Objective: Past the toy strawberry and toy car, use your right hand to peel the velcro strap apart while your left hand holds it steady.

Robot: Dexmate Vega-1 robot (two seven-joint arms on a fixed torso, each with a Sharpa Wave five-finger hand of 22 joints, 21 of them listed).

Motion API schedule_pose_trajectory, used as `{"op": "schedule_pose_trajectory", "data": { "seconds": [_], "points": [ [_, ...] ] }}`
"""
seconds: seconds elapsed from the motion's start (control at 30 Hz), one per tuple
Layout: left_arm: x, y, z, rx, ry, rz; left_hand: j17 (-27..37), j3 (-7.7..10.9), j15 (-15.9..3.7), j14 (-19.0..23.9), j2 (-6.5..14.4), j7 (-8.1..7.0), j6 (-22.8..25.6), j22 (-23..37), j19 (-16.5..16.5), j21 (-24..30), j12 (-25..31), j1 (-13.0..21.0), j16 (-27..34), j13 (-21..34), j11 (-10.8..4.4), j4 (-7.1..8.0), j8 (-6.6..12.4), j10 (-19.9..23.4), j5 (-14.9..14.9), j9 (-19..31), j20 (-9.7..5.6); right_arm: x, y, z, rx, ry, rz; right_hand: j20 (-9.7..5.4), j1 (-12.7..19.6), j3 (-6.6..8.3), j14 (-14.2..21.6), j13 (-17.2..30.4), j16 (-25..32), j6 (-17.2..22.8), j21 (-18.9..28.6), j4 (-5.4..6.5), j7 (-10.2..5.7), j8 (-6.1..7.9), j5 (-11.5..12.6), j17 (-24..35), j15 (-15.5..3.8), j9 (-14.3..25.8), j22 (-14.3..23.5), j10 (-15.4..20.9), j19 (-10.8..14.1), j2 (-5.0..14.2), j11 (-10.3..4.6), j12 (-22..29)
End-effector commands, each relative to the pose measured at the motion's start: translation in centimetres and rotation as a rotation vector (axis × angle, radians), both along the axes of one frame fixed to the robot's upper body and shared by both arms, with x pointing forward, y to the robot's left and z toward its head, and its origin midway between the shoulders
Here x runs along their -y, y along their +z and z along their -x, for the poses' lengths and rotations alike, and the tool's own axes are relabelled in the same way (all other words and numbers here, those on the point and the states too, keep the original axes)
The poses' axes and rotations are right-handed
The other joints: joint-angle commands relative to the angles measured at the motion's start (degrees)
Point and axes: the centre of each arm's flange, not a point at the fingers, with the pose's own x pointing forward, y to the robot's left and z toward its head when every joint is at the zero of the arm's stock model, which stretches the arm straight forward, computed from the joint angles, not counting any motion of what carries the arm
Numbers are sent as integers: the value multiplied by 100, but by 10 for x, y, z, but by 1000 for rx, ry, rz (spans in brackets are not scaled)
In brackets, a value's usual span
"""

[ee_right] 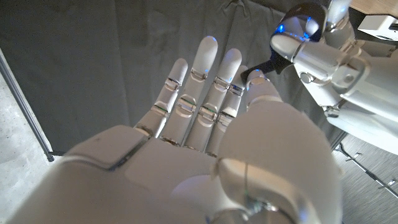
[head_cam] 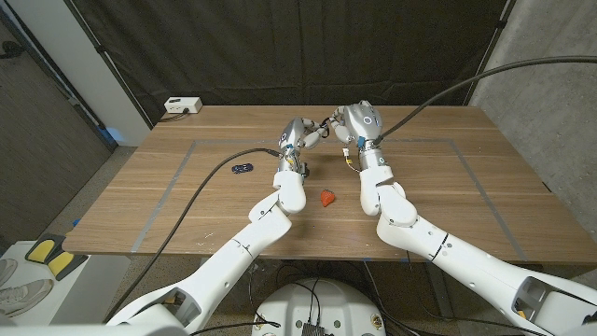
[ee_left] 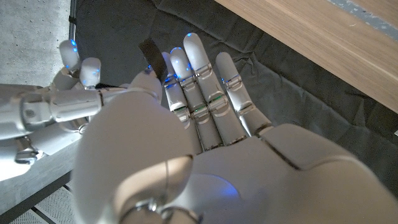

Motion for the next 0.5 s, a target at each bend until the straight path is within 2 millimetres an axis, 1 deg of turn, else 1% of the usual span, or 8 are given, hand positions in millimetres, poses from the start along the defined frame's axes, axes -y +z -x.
{"op": "schedule_pose_trajectory", "data": {
  "seconds": [0.03, 0.13, 0.17, 0.27, 0.33, 0.37, 0.4, 0.5],
  "points": [
    [-1, 0, -3, -2, -8, -3, 22, 12, -193, 155, 21, 27, 25, 8, -10, 41, -20, 30, -13, 21, -380, 35, -16, 417, 22, 14, -37, -1, 1, 0, 11, -10, 27, -501, 227, -2, 212, 96, 48, 285, 170, -131, -4, 85, -66, 93, -485, 7, 37, 236, 100, 21, -22, 114],
    [-1, 0, -2, 1, -11, -2, 26, 14, -197, 156, 22, 38, 37, 6, -13, 49, -23, 35, -21, 29, -375, 35, -16, 423, 20, 19, -36, -3, 2, -2, -5, -18, 34, -543, 382, -3, 313, 187, 73, 480, 283, -187, 34, 137, -107, 123, -486, 12, 63, 373, 80, 47, -18, 195],
    [-2, 1, -2, 2, -12, -3, 28, 15, -199, 159, 22, 36, 33, 5, -12, 53, -27, 40, -25, 32, -385, 34, -21, 421, 19, 22, -42, -3, 2, -3, -3, -16, 35, -554, 428, -6, 352, 218, 92, 526, 322, -200, 61, 146, -121, 144, -486, 13, 73, 428, 77, 53, 9, 228],
    [-2, 1, -1, 5, -14, -3, 32, 13, -193, 162, 20, 45, 27, 3, -20, 59, -32, 36, -34, 42, -386, 40, -29, 421, 16, 25, -38, -3, 2, -4, -5, -28, 49, -642, 526, -39, 443, 331, 176, 613, 454, -207, 116, 164, -166, 266, -483, 43, 113, 468, 65, 61, 21, 284],
    [-3, 2, 0, 6, -16, -3, 35, 15, -196, 165, 21, 42, 41, 2, -24, 64, -35, 40, -39, 45, -381, 40, -28, 425, 15, 29, -42, -3, 3, -5, -4, -24, 57, -717, 547, -69, 414, 406, 195, 609, 506, -187, 123, 171, -191, 347, -478, 95, 144, 447, -30, 70, 62, 305],
    [-3, 2, 0, 6, -17, -4, 36, 13, -192, 165, 18, 46, 36, 2, -26, 66, -36, 37, -41, 51, -378, 41, -31, 419, 13, 30, -43, -3, 3, -6, -1, -29, 58, -749, 555, -86, 379, 453, 199, 588, 539, -174, 146, 170, -202, 395, -478, 127, 163, 408, -78, 81, 52, 308],
    [-3, 2, 0, 5, -18, -7, 36, 12, -191, 165, 17, 46, 38, 2, -26, 66, -35, 36, -42, 53, -380, 42, -30, 421, 13, 31, -42, -3, 3, -6, 2, -26, 58, -792, 557, -115, 339, 517, 213, 557, 596, -153, 127, 168, -217, 466, -479, 174, 188, 394, -107, 93, 56, 330],
    [-4, 4, 0, -2, -21, -25, 41, 16, -195, 166, 19, 30, 19, 0, -32, 76, -43, 43, -54, 60, -387, 42, -45, 424, 10, 35, -48, -3, 2, -6, 29, -24, 57, -833, 569, -189, 264, 727, 288, 510, 784, -98, 120, 202, -236, 711, -478, 336, 267, 337, -152, 154, 28, 397]
  ]
}}
